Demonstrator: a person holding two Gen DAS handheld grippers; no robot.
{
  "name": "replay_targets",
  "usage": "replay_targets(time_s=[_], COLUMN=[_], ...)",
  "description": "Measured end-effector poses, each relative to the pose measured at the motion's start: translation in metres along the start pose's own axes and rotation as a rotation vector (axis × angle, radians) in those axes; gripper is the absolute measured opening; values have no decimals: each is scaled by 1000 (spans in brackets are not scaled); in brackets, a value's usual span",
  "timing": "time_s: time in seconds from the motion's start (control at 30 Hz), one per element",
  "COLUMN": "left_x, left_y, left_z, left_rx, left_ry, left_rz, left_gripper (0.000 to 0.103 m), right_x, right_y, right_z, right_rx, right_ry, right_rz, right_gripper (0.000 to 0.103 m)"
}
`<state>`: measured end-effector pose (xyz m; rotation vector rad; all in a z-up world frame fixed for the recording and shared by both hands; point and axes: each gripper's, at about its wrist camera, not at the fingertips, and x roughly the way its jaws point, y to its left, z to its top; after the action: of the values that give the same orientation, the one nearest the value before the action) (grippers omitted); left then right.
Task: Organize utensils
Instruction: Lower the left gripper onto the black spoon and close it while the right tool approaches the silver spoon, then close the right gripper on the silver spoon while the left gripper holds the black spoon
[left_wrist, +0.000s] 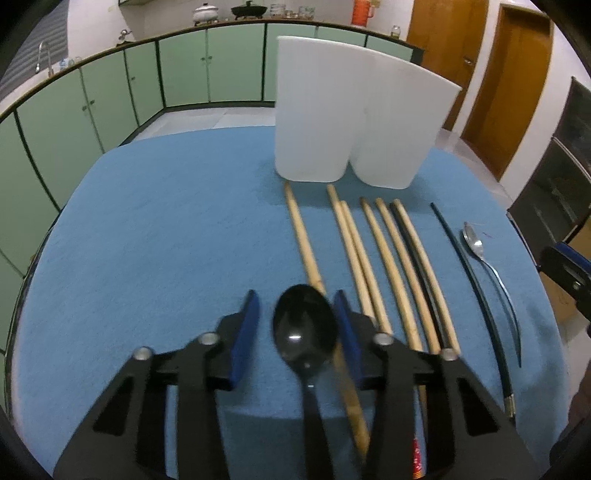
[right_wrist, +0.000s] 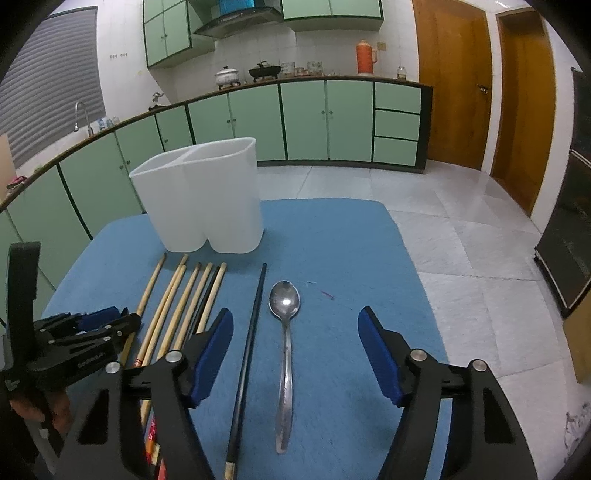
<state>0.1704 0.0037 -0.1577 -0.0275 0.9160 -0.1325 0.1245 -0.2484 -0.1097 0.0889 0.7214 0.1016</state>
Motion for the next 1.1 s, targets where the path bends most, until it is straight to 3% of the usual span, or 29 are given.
replay_targets(time_s=[0.17, 0.33, 0.57, 0.67, 0.93, 0.97, 1.0, 1.1], left_x=[-2, -13, -16, -14, -5, -4, -2, -1], left_y=[-3, 4, 17, 15, 10, 9, 8, 7], left_z=[1, 10, 26, 34, 44, 45, 46, 48], left_rx=[6, 2, -13, -10, 4, 6, 7, 6], left_ry=[-15, -81, -120, -129, -137, -138, -138, -143], left_rz=[3, 59, 79, 83, 82, 83, 85, 85], left_gripper=[32, 32, 32, 32, 32, 32, 32, 32], right_x=[15, 33, 65, 76, 90, 91, 92, 90], right_y=[-1, -4, 0, -1, -3, -3, -3, -1], right_z=[6, 16, 26, 26, 19, 20, 20, 19], right_rx=[29, 51, 58, 63, 44, 43, 39, 26], right_ry=[36, 77, 156, 191, 240, 240, 242, 246], right_rz=[30, 56, 109, 129, 117, 116, 113, 118], right_gripper=[60, 49, 47, 39, 37, 35, 26, 26])
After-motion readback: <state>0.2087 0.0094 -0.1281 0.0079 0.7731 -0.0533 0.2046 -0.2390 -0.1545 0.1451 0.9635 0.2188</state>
